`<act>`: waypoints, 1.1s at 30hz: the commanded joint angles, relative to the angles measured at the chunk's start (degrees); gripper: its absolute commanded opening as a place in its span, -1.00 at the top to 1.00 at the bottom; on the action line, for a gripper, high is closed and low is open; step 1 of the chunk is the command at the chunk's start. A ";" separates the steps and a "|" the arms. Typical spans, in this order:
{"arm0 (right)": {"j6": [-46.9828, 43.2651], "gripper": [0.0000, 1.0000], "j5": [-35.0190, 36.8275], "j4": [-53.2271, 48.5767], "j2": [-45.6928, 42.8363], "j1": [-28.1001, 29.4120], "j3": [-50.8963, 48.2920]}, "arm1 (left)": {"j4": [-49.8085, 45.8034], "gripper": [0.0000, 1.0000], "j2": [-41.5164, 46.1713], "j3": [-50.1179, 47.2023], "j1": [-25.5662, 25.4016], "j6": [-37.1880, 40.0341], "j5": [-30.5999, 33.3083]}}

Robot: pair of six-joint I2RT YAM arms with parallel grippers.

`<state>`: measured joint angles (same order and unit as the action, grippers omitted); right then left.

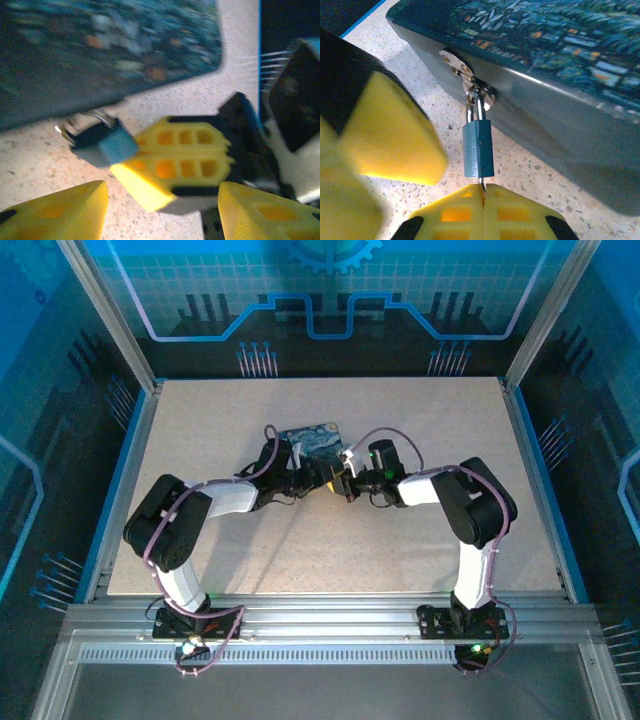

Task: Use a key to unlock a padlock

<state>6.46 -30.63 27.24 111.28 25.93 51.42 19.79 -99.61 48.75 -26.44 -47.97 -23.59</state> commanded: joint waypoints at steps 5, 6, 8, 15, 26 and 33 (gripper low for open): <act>4.86 0.96 -3.12 0.58 0.91 0.65 1.31 | 7.64 -0.27 7.14 -7.37 1.19 -6.47 -0.07; 5.60 0.96 -3.50 0.67 0.83 0.76 1.32 | 9.30 -0.26 7.40 -8.66 1.37 -7.90 0.55; 7.02 0.96 -3.32 -0.05 0.39 1.13 1.47 | 13.49 -0.24 7.50 -11.42 1.64 -10.98 2.14; 10.43 0.96 -4.26 -3.86 -1.39 1.47 2.45 | 20.22 -0.18 5.29 -14.88 1.65 -16.23 5.46; 13.67 0.97 -5.34 -8.96 -0.98 1.93 6.14 | 26.69 -0.17 0.91 -16.53 1.48 -21.46 7.59; 17.75 0.97 -6.20 -8.88 -0.72 2.02 6.64 | 30.82 -0.10 -0.94 -17.02 1.45 -23.96 9.22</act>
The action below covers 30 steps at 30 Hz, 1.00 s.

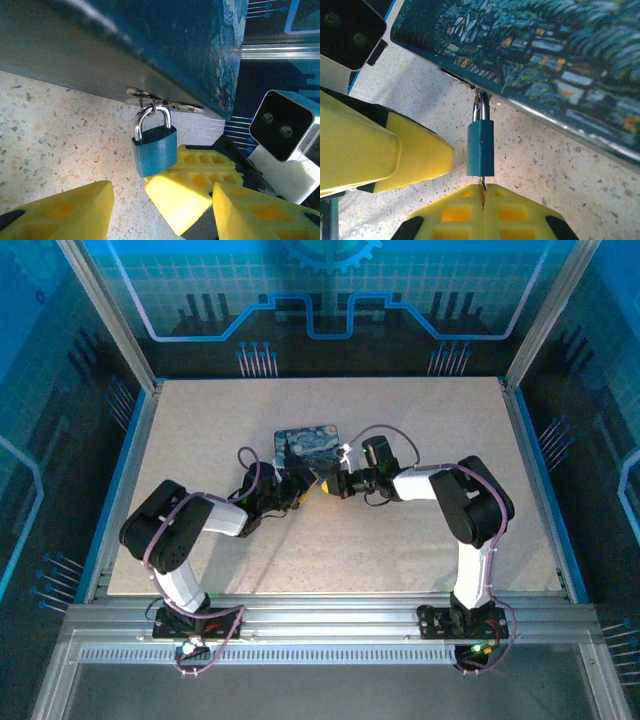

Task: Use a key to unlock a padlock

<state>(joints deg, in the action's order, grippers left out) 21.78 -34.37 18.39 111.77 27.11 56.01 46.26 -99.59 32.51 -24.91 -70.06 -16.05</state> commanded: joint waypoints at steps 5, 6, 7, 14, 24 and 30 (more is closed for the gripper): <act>5.31 0.97 -3.24 0.36 -0.98 0.92 1.93 | 5.73 -0.05 -2.28 -0.44 -0.05 -2.95 2.17; 5.74 0.97 -3.41 0.56 -0.94 0.98 1.83 | 6.09 -0.04 -2.62 -0.43 -0.05 -3.16 2.20; 6.15 0.97 -3.48 0.67 -1.02 1.01 1.76 | 6.38 -0.04 -2.97 -0.43 -0.05 -3.47 2.25; 9.38 0.97 -3.93 1.79 -0.84 1.45 1.70 | 7.68 -0.02 -5.16 0.19 -0.05 -4.54 1.71; 13.73 0.96 -4.14 3.10 0.01 2.15 2.20 | 9.97 0.07 -7.62 0.93 -0.14 -5.80 1.36; 17.67 0.93 -4.21 4.83 0.51 2.27 1.94 | 10.34 0.20 -8.33 1.55 -0.31 -5.73 1.59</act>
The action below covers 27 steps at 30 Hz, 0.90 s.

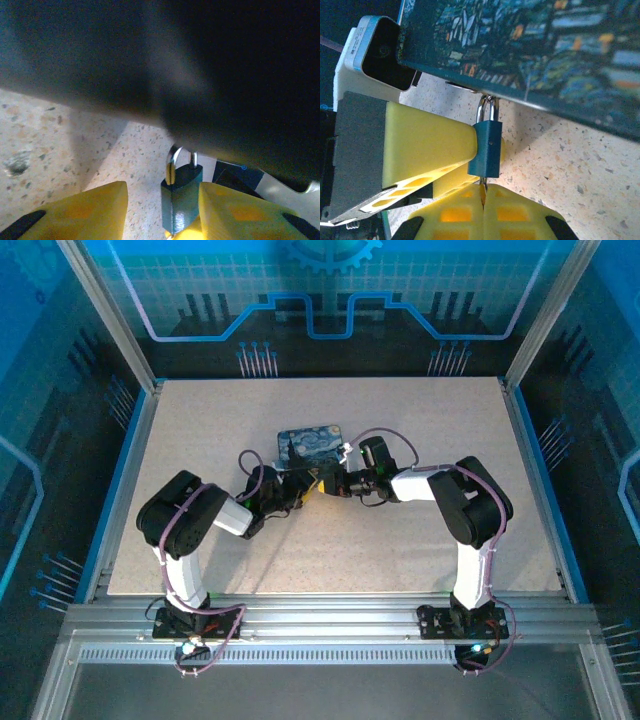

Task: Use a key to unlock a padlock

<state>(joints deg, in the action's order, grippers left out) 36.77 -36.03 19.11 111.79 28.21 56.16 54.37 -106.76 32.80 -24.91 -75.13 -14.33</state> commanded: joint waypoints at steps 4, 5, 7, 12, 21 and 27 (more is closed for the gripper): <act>5.00 0.90 -3.47 6.32 0.52 1.20 1.11 | 2.18 0.32 -1.29 1.39 -0.41 -0.66 0.33; 5.20 0.89 -3.56 6.37 0.52 1.15 1.07 | 2.23 0.35 -1.41 1.47 -0.38 -0.69 0.41; 5.73 0.86 -3.70 6.78 0.34 1.15 0.88 | 2.24 0.42 -1.35 1.74 -0.49 -0.58 0.48; 6.46 0.72 -3.51 7.90 -0.26 0.67 -0.27 | 2.28 0.62 -1.02 1.92 -0.43 -0.42 0.96; -1.23 0.35 2.65 3.84 -7.64 -2.08 -5.45 | -0.42 0.82 2.11 1.56 -0.53 0.92 1.69; -16.76 0.08 9.56 -7.07 -15.35 -1.79 -7.09 | -3.36 0.84 4.75 2.03 -0.58 0.98 1.19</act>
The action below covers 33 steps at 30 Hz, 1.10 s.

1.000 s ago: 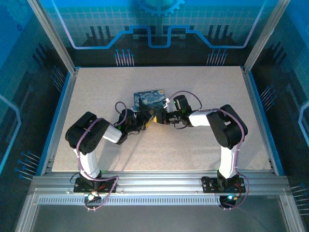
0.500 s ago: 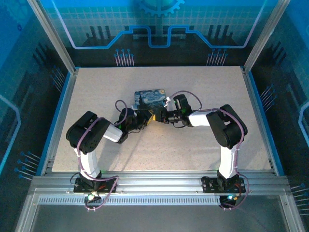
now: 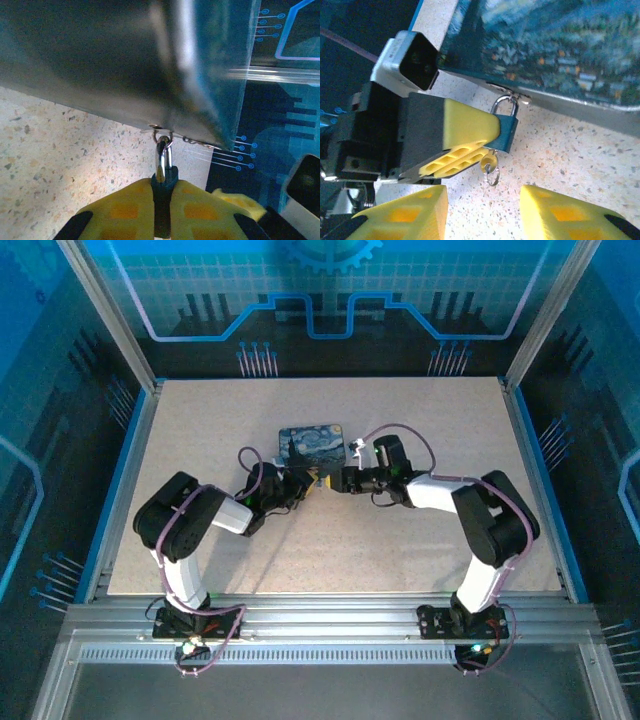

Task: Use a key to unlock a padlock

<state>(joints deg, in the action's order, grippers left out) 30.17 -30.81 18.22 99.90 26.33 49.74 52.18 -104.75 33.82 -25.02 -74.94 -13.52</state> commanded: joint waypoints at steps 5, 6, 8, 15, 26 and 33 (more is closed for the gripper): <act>-27.56 -0.10 15.01 -11.69 -10.02 4.94 0.35 | -3.93 0.84 5.28 1.32 -0.45 0.18 -0.46; -31.87 -0.15 18.73 -12.57 -11.29 6.84 0.32 | -4.21 0.84 5.76 1.40 -0.47 -0.04 -0.67; -39.02 -0.22 24.75 -12.54 -12.97 9.92 0.32 | -4.53 0.88 6.34 1.58 -0.44 -0.56 -1.05; -66.45 -0.35 33.56 -6.59 -12.41 16.12 -3.05 | -5.39 1.00 7.37 2.04 -0.43 -2.89 -2.44; -77.47 -0.37 33.17 3.17 -5.39 17.75 -4.17 | -6.63 1.00 8.61 1.73 -0.39 -4.04 -2.46; -77.08 -0.29 32.99 3.75 -3.75 17.51 -3.02 | -6.57 1.00 8.61 1.68 -0.43 -4.05 -2.43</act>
<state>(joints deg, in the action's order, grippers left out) -45.84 2.39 19.51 95.24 43.55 45.25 44.73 -98.08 34.37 -25.12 -78.13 -14.81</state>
